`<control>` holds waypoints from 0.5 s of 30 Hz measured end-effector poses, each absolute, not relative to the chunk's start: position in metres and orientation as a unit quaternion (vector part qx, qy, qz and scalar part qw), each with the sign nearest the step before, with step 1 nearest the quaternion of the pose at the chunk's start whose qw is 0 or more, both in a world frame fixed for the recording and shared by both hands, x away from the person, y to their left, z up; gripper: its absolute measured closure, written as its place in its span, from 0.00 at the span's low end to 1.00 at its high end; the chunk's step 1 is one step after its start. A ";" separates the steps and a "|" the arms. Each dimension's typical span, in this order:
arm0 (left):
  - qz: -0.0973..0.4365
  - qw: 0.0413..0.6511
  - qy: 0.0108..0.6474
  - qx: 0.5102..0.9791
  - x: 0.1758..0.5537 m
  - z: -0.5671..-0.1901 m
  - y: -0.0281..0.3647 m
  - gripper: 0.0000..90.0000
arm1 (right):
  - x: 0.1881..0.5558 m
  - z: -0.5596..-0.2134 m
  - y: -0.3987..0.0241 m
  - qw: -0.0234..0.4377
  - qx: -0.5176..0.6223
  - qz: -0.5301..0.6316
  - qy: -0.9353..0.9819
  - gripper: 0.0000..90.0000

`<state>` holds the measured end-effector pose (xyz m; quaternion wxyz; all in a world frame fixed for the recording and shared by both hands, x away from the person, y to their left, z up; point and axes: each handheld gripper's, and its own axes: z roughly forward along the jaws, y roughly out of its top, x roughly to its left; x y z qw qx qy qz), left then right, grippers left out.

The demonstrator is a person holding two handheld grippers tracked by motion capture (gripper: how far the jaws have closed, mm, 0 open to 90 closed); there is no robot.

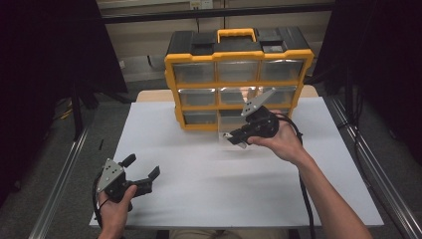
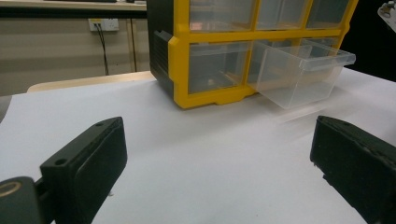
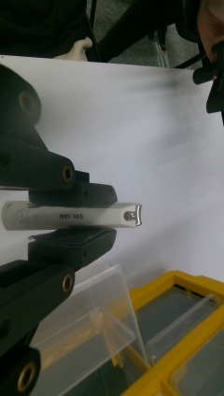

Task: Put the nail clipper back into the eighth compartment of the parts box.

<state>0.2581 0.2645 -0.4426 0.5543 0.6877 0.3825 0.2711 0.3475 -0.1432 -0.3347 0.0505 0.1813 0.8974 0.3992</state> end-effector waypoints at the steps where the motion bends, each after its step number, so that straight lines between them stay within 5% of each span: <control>1: 0.269 0.556 0.383 0.687 0.258 -0.443 0.264 0.04 | 0.349 -0.333 -0.144 0.052 0.182 0.400 0.897 0.86; 15: 0.268 0.555 0.380 0.689 0.259 -0.443 0.264 0.04 | 0.367 -0.316 -0.148 0.068 0.198 0.377 0.902 0.86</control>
